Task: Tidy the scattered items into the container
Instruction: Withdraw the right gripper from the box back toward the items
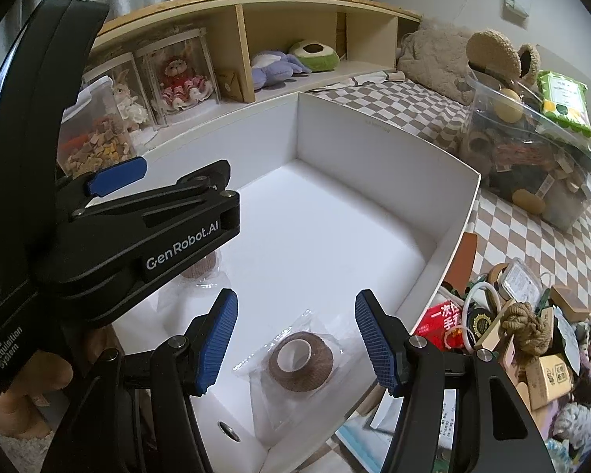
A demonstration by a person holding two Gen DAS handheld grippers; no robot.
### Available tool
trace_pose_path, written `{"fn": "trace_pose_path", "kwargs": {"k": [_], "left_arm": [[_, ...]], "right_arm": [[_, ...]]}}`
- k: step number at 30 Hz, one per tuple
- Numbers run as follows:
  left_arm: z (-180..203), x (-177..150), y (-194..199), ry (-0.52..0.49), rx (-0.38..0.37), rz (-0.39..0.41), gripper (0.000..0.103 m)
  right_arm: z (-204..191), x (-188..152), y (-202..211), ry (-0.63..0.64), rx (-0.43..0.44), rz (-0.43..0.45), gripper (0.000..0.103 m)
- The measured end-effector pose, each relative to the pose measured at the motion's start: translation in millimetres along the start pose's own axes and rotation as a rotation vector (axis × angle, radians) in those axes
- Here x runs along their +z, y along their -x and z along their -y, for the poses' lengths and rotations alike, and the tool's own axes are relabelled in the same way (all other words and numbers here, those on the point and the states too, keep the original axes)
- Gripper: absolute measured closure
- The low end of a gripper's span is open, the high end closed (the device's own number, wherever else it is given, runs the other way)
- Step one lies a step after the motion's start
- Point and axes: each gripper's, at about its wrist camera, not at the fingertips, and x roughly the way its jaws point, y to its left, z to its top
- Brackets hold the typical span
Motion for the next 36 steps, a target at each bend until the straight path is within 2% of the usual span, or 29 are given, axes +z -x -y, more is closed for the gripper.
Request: {"fn": "trace_pose_path", "kwargs": {"k": [18, 24, 36], "left_arm": [[7.6, 3.3, 11.8, -0.013, 0.007, 0.035, 0.027], [14.2, 5.7, 22.7, -0.016, 0.001, 0.066, 0.027], [24.8, 8.3, 37.1, -0.017, -0.036, 0.102, 0.027]], "right_arm": [[11.8, 2.2, 11.1, -0.007, -0.026, 0.045, 0.040], [30.1, 1.5, 22.4, -0.060, -0.029, 0.077, 0.040], [75.7, -5.7, 55.2, -0.157, -0.100, 0.146, 0.040]]}}
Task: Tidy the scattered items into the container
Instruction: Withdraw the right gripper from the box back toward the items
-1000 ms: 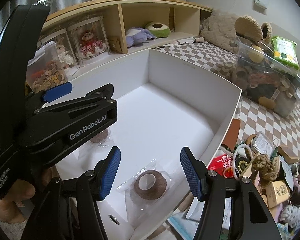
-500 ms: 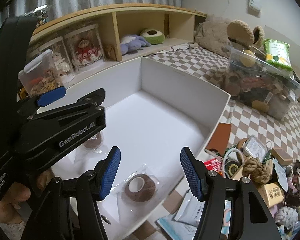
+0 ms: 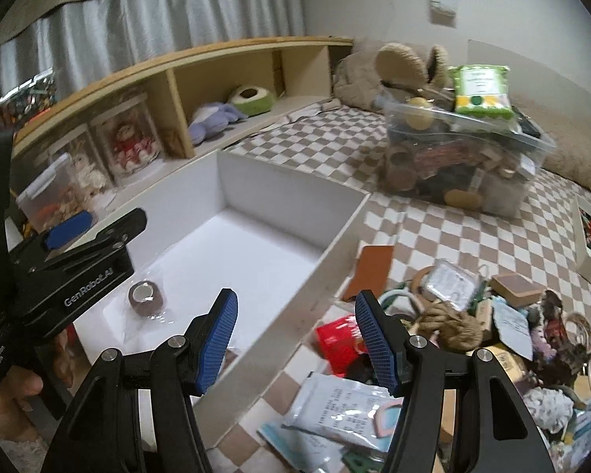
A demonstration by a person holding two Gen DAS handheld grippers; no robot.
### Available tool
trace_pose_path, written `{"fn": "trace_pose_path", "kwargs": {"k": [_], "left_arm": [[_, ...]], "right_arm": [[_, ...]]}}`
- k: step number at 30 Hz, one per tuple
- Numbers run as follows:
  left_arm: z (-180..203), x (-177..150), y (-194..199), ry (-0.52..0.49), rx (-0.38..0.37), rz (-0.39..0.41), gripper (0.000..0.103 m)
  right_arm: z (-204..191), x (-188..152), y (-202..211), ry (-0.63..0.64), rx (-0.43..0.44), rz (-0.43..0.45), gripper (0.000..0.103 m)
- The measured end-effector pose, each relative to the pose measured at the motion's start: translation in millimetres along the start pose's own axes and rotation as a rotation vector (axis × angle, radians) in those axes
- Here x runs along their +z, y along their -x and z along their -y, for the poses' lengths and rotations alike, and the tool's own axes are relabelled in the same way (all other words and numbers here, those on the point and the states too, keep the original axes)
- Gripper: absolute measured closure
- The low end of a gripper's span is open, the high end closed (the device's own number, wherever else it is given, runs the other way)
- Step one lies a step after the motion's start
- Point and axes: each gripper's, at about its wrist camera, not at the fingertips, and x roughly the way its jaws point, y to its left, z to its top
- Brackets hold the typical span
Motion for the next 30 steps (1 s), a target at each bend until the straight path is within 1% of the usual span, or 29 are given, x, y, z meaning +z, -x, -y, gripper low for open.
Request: {"fn": "trace_pose_path", "kwargs": {"k": [1, 4, 7, 9, 10, 11, 13, 15, 17, 22, 23, 24, 26, 30], "left_arm": [[1.9, 0.3, 1.6, 0.000, -0.006, 0.004, 0.027], [7.3, 0.9, 6.6, 0.005, -0.046, 0.020, 0.012], [15.9, 1.4, 12.9, 0.004, -0.078, 0.034, 0.009], [22.0, 1.7, 17.1, 0.005, -0.096, 0.045, 0.004], [23.9, 2.7, 18.7, 0.007, -0.112, 0.049, 0.001], [26.4, 3.3, 20.6, 0.010, -0.133, 0.054, 0.000], [31.8, 4.4, 22.8, 0.014, -0.166, 0.053, 0.000], [39.1, 4.9, 25.4, 0.008, -0.187, 0.050, 0.000], [46.4, 4.3, 27.9, -0.005, -0.204, 0.049, 0.000], [61.0, 3.8, 33.7, -0.019, -0.229, 0.055, 0.000], [63.8, 3.5, 34.7, -0.021, -0.235, 0.055, 0.000], [66.9, 3.3, 35.7, -0.024, -0.242, 0.057, 0.000], [73.3, 2.7, 38.0, -0.038, -0.254, 0.063, 0.000], [84.8, 0.6, 41.7, -0.055, -0.270, 0.072, 0.000]], "right_arm": [[3.7, 0.4, 2.8, -0.005, -0.007, 0.007, 0.040], [13.2, 0.1, 10.8, -0.020, -0.020, 0.023, 0.040], [21.3, -2.2, 19.1, -0.020, -0.034, 0.034, 0.040], [26.1, -4.6, 24.8, -0.018, -0.049, 0.041, 0.040], [28.5, -5.9, 27.6, -0.018, -0.055, 0.043, 0.040], [32.1, -7.4, 30.7, -0.018, -0.062, 0.047, 0.040], [39.5, -9.8, 36.2, -0.022, -0.079, 0.055, 0.039], [47.4, -12.2, 42.1, -0.028, -0.102, 0.067, 0.020], [54.6, -13.9, 48.5, -0.030, -0.131, 0.085, 0.018], [75.3, -17.2, 62.2, -0.045, -0.169, 0.108, 0.018], [79.5, -18.5, 65.7, -0.050, -0.177, 0.117, 0.014], [83.3, -20.3, 69.7, -0.056, -0.183, 0.130, 0.007], [88.4, -23.4, 76.8, -0.061, -0.193, 0.156, 0.000], [95.4, -26.9, 88.5, -0.047, -0.236, 0.192, 0.000]]}}
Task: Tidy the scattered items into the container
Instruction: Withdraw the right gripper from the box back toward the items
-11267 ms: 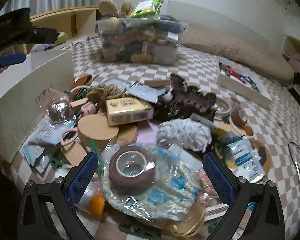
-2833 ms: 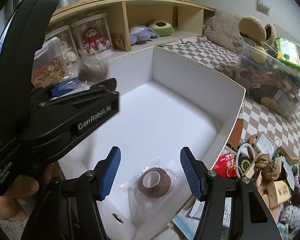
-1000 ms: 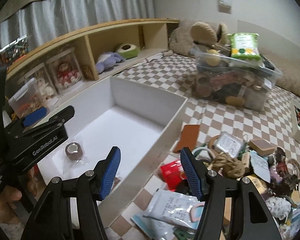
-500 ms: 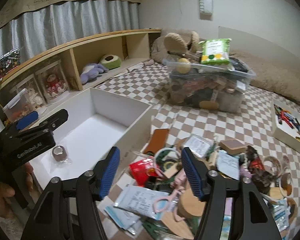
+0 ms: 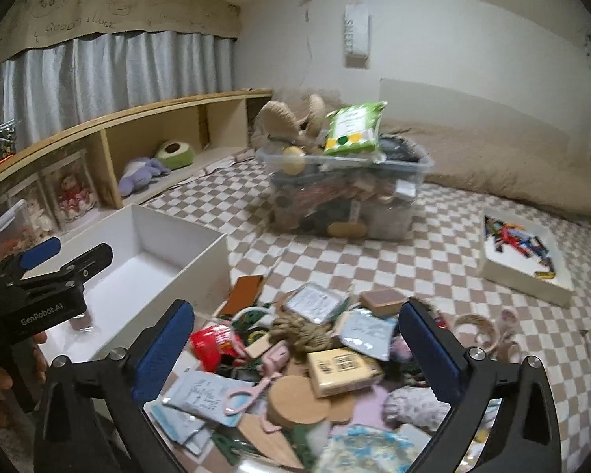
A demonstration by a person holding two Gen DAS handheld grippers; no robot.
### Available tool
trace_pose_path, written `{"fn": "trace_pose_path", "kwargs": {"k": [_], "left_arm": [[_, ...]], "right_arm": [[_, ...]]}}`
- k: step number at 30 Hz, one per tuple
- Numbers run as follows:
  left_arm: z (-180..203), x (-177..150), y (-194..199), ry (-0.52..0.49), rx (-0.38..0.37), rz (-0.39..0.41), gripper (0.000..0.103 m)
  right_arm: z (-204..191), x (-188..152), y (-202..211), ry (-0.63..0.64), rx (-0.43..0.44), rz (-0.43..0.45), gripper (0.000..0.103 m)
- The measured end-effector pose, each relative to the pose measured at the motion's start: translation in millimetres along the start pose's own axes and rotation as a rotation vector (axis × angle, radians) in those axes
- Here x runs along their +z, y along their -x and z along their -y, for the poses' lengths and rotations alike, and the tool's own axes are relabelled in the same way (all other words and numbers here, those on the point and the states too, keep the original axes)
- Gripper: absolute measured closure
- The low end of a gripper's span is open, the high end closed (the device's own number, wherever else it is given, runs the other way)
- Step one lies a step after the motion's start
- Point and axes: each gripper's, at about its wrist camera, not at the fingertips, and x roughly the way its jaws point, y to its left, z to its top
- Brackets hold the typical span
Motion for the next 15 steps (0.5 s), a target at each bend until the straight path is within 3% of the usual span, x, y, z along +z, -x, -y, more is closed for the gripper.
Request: {"fn": "trace_pose_path", "kwargs": {"k": [15], "left_arm": [[33.8, -8.1, -7.1, -0.019, -0.090, 0.012, 0.000]], "right_arm": [[49.6, -15.5, 27.9, -0.053, -0.111, 0.118, 0.000]]}}
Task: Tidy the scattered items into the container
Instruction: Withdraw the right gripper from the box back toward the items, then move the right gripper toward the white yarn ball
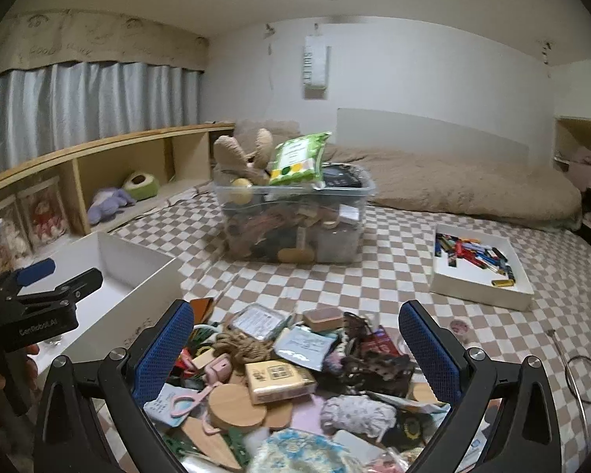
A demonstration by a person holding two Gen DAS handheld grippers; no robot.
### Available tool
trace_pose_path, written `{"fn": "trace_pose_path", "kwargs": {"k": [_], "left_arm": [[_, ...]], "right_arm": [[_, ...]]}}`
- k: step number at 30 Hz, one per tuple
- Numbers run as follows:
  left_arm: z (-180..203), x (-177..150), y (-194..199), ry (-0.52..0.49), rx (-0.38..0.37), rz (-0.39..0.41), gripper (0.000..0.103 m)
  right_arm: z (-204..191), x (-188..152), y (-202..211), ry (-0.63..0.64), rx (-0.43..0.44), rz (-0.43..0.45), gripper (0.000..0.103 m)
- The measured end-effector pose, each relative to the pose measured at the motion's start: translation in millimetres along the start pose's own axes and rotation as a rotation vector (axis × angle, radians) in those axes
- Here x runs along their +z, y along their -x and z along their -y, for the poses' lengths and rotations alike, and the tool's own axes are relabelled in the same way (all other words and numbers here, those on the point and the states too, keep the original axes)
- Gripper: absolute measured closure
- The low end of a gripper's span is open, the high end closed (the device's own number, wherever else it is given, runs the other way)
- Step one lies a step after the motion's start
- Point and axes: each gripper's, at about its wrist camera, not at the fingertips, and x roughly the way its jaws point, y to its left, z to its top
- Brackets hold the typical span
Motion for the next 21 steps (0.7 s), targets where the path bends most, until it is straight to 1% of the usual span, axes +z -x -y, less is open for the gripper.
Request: {"fn": "trace_pose_path", "kwargs": {"k": [4, 7, 12, 17, 21], "left_arm": [[5.0, -2.1, -2.9, 0.005, -0.020, 0.008, 0.000], [8.9, -3.0, -2.7, 0.004, -0.028, 0.024, 0.000], [14.6, -3.0, 0.2, 0.001, -0.063, 0.050, 0.000], [24.3, -7.6, 3.6, -0.035, -0.051, 0.093, 0.000], [32.5, -11.3, -2.5, -0.069, -0.051, 0.079, 0.000]], "right_arm": [[13.8, -2.8, 2.0, -0.014, -0.035, 0.014, 0.000], [26.4, -4.0, 4.1, -0.044, -0.049, 0.022, 0.000], [44.4, -5.8, 7.4, -0.078, -0.082, 0.032, 0.000], [62.8, -11.3, 6.4, -0.128, -0.104, 0.021, 0.000], [74.2, -16.9, 4.5, -0.147, -0.126, 0.010, 0.000]]}}
